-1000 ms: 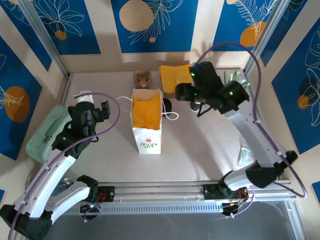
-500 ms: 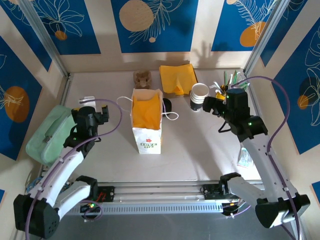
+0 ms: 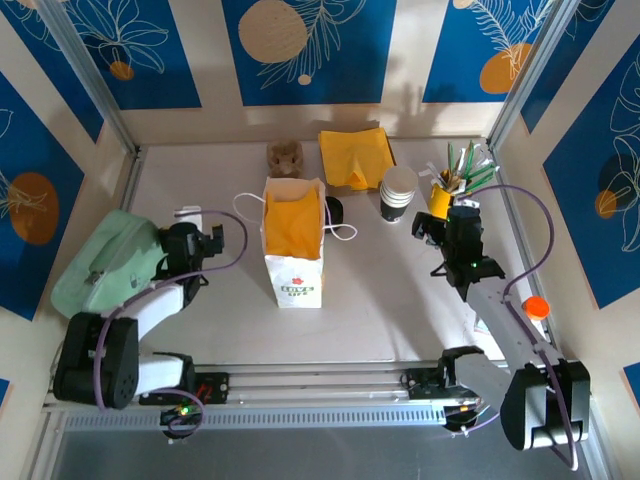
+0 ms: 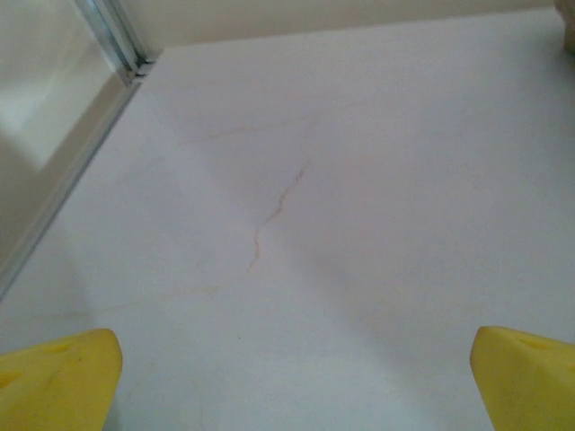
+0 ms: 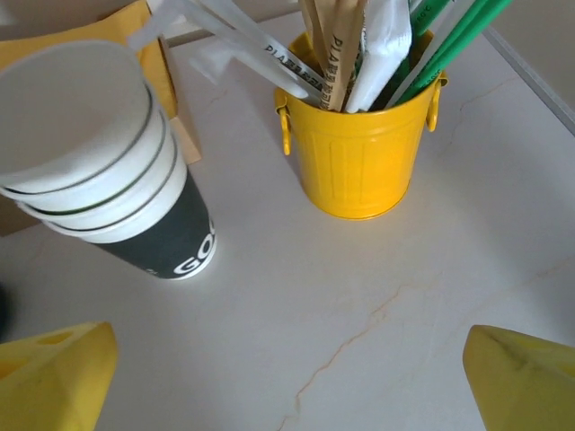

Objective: Pack the takeout coffee

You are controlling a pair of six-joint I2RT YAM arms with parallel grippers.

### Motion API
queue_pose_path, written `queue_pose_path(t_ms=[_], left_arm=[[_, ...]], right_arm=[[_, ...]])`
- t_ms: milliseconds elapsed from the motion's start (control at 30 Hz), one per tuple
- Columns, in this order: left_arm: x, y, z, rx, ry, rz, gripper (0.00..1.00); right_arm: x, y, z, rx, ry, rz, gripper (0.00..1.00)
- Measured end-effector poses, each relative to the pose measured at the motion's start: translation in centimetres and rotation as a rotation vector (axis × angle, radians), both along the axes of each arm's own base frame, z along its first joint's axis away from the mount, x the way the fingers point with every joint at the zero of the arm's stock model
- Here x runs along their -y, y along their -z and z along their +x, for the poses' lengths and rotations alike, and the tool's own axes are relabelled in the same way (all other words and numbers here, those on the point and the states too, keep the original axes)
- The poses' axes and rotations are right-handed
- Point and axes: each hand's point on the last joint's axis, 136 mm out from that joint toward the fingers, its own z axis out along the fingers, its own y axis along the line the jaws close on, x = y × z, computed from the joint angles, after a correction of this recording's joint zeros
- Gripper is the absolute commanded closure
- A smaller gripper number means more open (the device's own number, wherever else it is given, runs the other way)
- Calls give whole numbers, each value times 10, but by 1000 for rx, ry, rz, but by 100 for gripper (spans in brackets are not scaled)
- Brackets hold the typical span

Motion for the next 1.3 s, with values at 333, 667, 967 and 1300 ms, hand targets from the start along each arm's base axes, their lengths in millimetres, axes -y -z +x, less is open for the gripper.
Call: queue_pose_path(t_ms=[333,667,967,1300], left_arm=[[1,42,15,28,61,-50,1],[12,32,21,91,126,-72,1],[14,31,22,94,137,-73,1],[14,30,22,96,137,-73,1]], right_arm=[[-4,53,25,44,-107,-74,1],[-26,87,49,94,-256,-58,1],[-21,83,54,125,-267,-35,1],[-23,81,55,135,-275,-31,1]])
